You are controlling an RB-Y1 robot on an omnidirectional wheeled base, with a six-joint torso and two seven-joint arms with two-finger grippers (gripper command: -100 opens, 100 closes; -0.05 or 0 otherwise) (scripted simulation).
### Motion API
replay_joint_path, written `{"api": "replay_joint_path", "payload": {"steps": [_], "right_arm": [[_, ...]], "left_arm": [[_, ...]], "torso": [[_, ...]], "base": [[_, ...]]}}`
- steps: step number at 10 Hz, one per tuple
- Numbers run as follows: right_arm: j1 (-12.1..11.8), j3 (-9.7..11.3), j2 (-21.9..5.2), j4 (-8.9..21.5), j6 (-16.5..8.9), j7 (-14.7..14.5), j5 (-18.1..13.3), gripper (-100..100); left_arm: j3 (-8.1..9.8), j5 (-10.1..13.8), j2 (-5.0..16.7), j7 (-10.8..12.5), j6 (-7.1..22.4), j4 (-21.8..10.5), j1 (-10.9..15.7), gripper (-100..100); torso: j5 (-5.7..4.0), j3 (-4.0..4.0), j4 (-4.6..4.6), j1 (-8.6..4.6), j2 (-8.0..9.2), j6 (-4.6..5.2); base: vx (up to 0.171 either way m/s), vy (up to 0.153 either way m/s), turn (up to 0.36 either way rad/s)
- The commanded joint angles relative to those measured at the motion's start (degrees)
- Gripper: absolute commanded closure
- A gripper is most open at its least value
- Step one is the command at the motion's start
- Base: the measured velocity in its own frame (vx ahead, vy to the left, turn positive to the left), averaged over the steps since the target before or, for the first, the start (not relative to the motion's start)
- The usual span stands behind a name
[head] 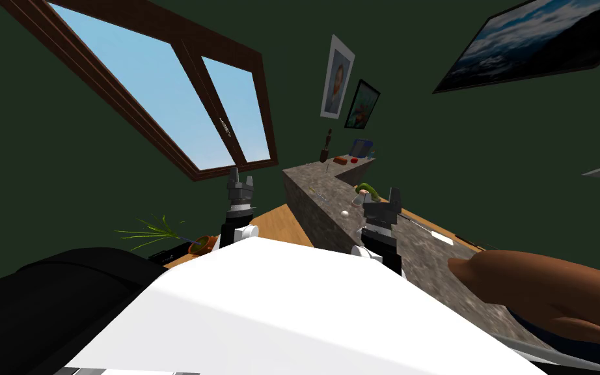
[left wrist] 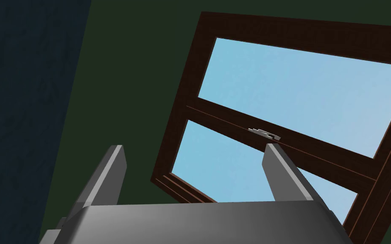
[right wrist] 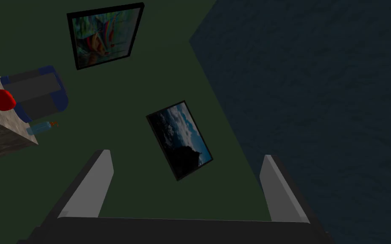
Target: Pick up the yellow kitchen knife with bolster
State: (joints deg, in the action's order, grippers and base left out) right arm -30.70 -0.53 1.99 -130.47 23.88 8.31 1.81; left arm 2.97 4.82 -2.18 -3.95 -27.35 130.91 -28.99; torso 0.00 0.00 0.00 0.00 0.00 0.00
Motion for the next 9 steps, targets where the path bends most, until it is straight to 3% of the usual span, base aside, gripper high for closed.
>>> {"api": "replay_joint_path", "payload": {"steps": [1,9], "right_arm": [[-0.2,0.5,-2.6,0.7,0.1,0.0,0.0,-100],[-1.7,4.5,-15.3,5.7,0.8,0.6,-0.2,-100]], "left_arm": [[0.0,0.0,0.0,0.0,0.0,0.0,0.0,0],[-0.01,0.0,0.0,0.0,0.0,0.0,0.0,0]], "torso": [[0.0,0.0,0.0,0.0,0.0,0.0],[0.06,0.06,0.02,0.31,0.11,-0.01]], "base": [[-0.013,0.026,0.02],[-0.027,0.069,0.039]]}}
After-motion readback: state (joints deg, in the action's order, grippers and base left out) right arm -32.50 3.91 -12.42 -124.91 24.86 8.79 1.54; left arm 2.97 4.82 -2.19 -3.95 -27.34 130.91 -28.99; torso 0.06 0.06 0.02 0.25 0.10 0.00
